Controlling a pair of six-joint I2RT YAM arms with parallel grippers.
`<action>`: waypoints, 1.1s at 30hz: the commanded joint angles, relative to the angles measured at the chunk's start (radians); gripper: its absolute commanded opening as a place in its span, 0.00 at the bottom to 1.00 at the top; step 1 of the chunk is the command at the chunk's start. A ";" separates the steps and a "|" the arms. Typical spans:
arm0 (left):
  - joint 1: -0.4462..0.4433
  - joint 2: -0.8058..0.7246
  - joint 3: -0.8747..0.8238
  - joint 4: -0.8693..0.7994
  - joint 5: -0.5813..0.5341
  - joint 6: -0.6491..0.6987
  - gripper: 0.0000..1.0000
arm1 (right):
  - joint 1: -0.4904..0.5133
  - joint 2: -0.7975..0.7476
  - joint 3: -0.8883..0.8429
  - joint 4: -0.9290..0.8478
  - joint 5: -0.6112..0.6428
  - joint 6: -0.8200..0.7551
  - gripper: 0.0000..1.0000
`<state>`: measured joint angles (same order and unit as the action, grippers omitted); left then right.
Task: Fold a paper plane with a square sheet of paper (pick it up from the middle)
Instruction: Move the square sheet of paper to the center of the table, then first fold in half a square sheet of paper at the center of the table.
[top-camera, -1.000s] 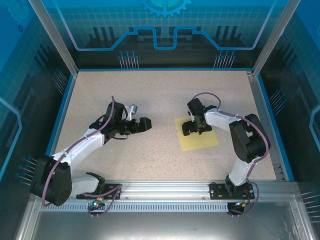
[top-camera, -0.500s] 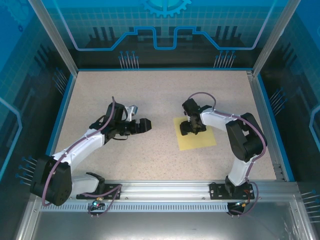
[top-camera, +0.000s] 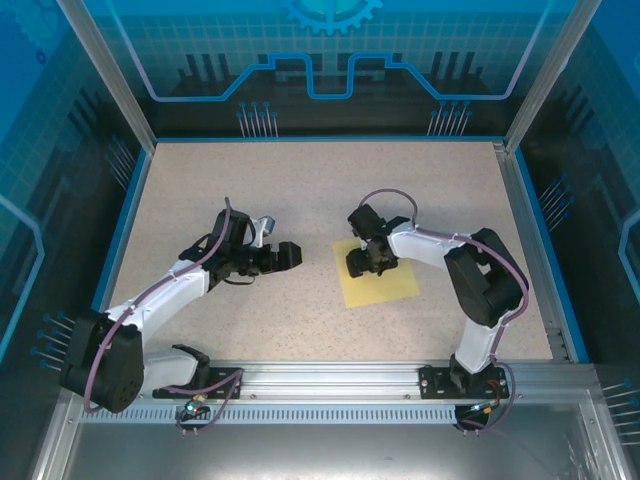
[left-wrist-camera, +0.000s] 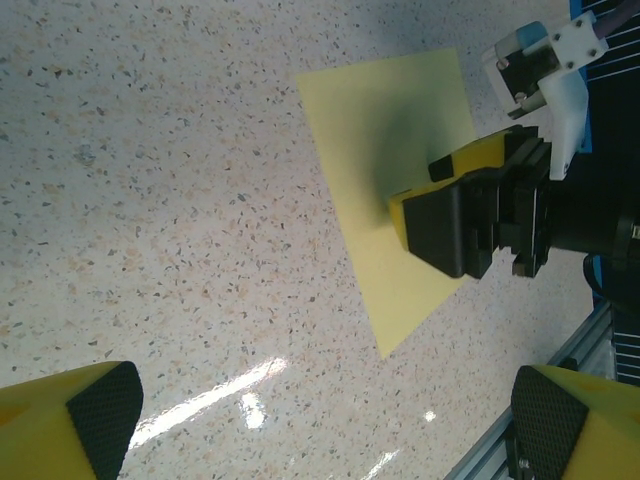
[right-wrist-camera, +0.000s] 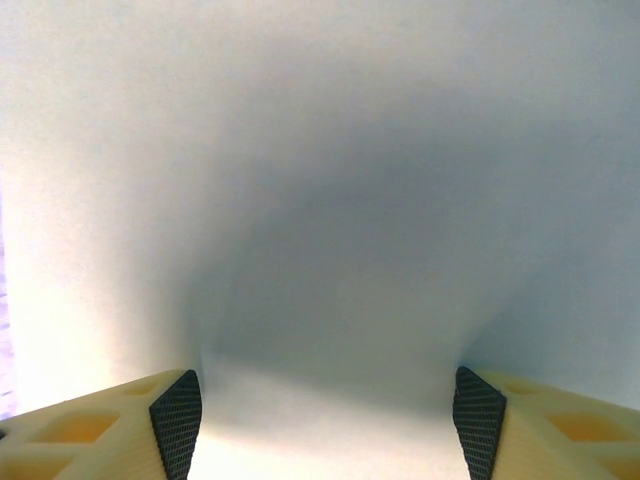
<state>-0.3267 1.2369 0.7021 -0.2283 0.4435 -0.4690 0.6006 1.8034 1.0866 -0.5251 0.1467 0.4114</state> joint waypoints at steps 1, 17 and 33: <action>-0.005 -0.026 -0.013 -0.023 0.031 0.022 0.99 | 0.029 -0.060 0.018 -0.015 -0.031 0.045 0.72; -0.005 -0.044 -0.010 -0.039 0.032 0.028 0.99 | -0.024 -0.053 -0.006 -0.043 0.102 0.020 0.81; -0.006 -0.087 -0.045 -0.058 0.018 0.034 0.99 | 0.012 0.085 -0.013 0.000 0.047 0.062 0.81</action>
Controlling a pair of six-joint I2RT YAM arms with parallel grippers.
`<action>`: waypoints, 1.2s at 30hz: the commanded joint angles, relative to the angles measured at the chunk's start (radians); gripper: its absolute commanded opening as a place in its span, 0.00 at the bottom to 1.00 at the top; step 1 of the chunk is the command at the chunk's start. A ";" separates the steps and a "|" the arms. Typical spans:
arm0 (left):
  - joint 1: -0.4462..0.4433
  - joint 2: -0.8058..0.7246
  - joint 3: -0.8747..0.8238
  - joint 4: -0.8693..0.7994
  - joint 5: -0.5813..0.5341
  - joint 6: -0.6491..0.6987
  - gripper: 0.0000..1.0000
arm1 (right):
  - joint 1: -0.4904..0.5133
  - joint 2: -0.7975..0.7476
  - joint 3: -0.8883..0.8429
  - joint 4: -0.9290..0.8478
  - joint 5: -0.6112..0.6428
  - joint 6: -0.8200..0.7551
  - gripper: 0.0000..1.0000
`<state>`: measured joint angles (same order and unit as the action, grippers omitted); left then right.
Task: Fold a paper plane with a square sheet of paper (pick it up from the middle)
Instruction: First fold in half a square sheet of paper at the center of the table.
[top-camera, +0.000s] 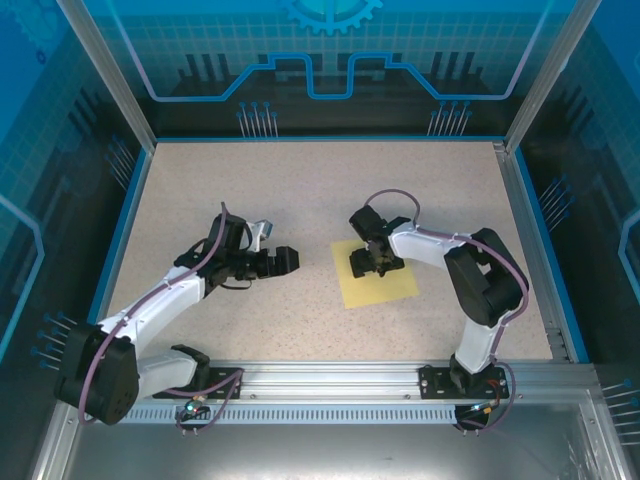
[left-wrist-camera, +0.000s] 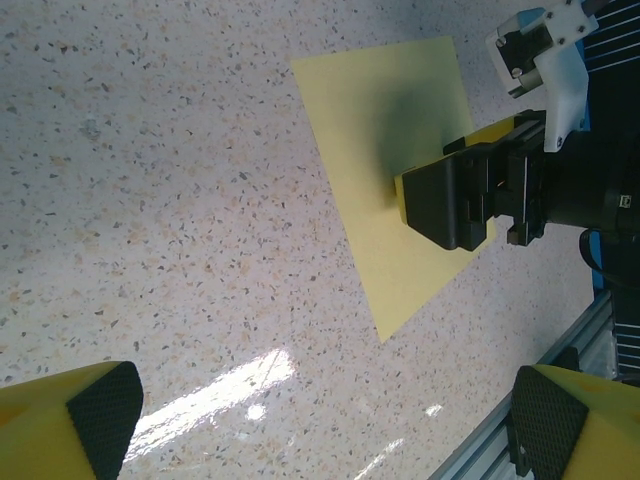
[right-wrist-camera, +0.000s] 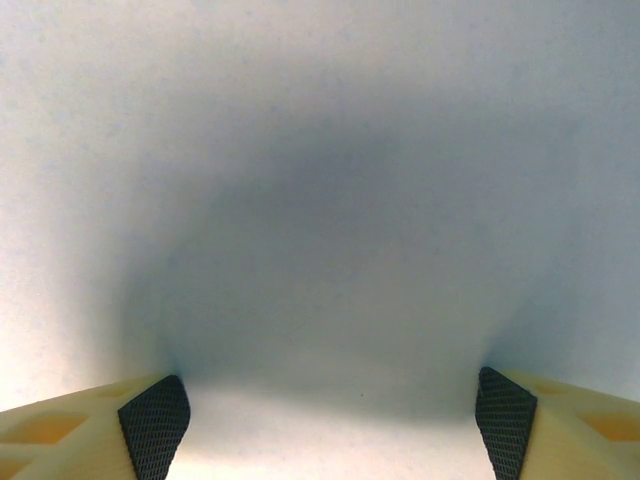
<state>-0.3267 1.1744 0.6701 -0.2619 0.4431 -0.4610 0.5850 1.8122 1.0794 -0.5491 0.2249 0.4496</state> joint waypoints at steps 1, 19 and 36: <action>-0.005 -0.025 -0.013 -0.025 0.018 0.026 0.99 | 0.032 0.081 -0.005 0.031 -0.037 0.027 0.81; -0.006 -0.014 -0.020 -0.026 0.020 0.030 0.99 | 0.044 0.089 -0.037 0.054 -0.036 0.046 0.69; -0.005 -0.024 -0.031 -0.022 0.026 0.024 0.99 | 0.053 -0.032 -0.014 0.024 0.050 0.048 0.46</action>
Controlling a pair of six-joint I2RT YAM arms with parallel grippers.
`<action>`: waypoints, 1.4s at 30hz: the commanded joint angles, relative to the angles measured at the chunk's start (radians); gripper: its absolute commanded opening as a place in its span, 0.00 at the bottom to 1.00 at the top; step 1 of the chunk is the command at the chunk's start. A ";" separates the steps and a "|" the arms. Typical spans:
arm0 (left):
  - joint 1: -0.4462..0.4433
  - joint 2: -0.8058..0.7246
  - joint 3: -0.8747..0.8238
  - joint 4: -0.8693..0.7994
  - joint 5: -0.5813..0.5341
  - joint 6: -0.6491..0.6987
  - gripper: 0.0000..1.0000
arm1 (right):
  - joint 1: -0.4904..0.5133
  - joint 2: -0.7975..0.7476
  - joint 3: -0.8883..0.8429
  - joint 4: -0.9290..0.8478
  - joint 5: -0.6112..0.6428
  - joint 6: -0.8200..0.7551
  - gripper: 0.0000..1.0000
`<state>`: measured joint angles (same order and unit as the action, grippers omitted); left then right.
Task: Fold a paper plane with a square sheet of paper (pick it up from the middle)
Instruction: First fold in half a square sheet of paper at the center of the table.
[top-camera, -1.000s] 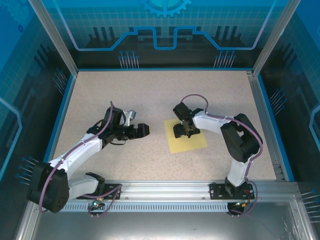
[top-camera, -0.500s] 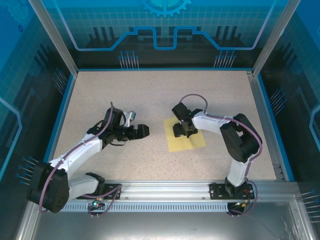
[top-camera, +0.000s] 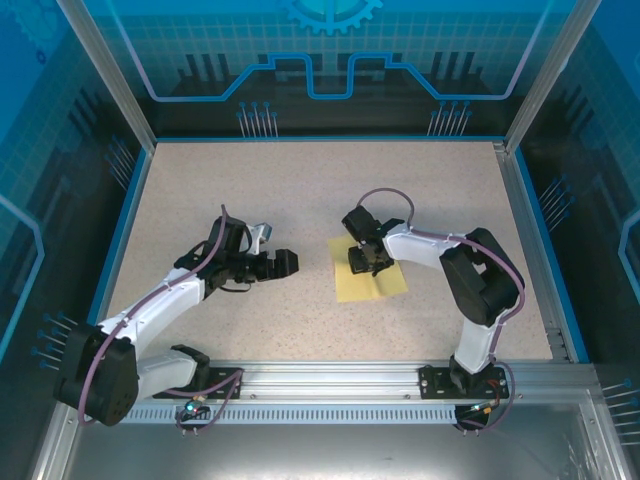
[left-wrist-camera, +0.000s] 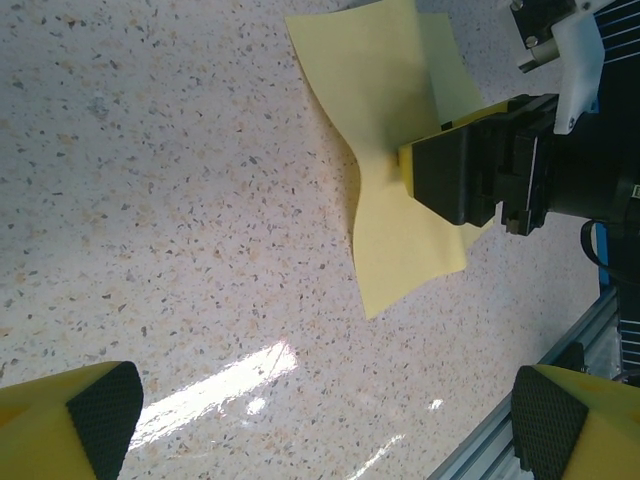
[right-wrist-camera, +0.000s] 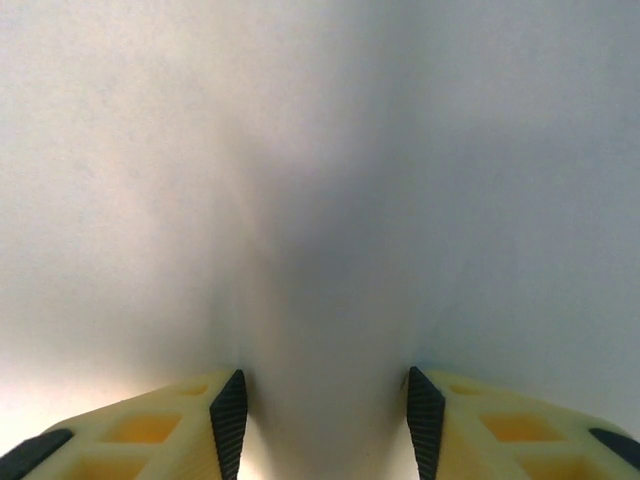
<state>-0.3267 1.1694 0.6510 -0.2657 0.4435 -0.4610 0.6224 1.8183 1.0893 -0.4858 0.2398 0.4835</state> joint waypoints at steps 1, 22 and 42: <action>-0.006 -0.020 -0.014 -0.017 0.025 0.025 0.99 | 0.015 -0.050 -0.025 -0.037 0.039 0.015 0.44; -0.002 -0.085 0.024 -0.088 -0.029 0.008 0.99 | 0.068 -0.216 -0.004 0.062 -0.164 0.043 0.25; 0.075 -0.192 0.035 -0.032 0.086 -0.095 0.99 | 0.008 -0.180 -0.368 0.797 -0.636 0.366 0.25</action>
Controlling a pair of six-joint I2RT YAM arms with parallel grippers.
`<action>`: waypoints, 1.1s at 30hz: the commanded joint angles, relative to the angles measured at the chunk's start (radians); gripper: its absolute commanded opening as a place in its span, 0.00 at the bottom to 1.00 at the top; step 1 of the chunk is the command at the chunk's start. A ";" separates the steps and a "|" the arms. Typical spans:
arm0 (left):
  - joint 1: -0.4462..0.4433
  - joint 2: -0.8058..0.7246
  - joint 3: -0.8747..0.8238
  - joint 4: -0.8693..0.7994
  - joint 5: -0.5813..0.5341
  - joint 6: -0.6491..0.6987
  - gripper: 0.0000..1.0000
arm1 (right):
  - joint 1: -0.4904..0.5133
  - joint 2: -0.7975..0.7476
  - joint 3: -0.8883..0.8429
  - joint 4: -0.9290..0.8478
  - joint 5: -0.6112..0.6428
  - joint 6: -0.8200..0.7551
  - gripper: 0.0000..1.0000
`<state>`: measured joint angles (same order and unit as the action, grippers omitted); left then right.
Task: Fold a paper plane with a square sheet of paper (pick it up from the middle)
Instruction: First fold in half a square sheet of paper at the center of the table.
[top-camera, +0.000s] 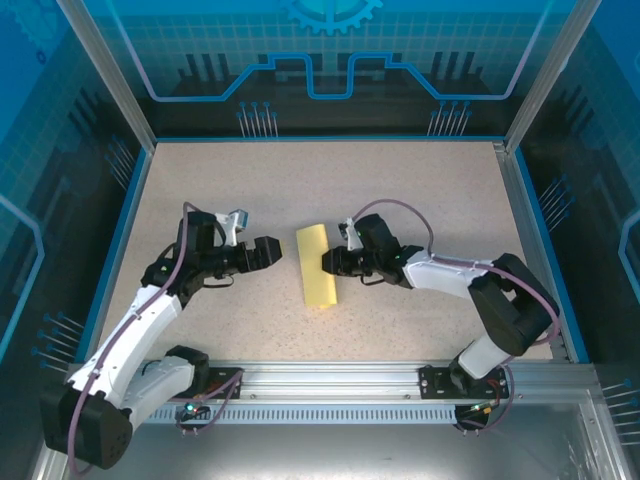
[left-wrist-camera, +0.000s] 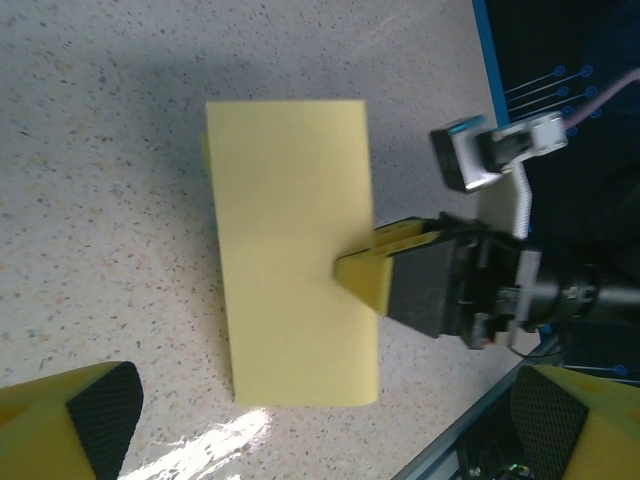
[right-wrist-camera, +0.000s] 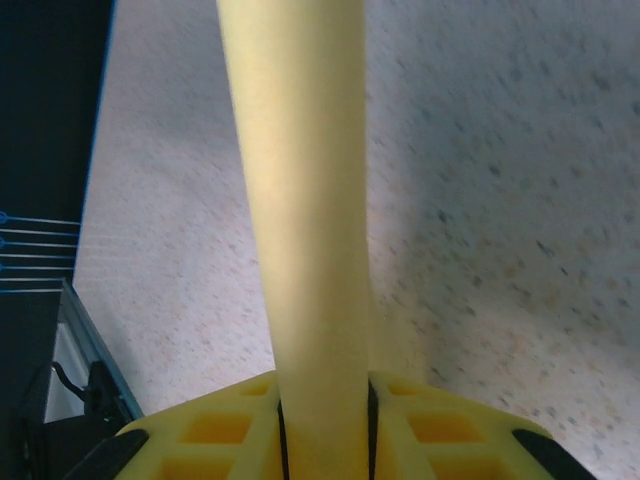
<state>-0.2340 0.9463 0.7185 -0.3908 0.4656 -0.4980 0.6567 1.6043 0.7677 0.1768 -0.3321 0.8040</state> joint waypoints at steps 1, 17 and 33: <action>-0.034 0.048 -0.036 0.112 0.062 -0.062 0.99 | -0.037 0.040 -0.059 0.145 -0.069 0.049 0.25; -0.209 0.319 -0.001 0.329 0.028 -0.123 0.99 | -0.175 0.043 -0.163 0.099 -0.148 -0.037 0.26; -0.439 0.484 0.053 0.304 -0.304 -0.155 0.75 | -0.195 0.018 -0.147 -0.035 -0.132 -0.153 0.31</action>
<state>-0.6270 1.3945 0.7433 -0.0704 0.2825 -0.6567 0.4747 1.6352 0.6025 0.1944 -0.4568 0.6868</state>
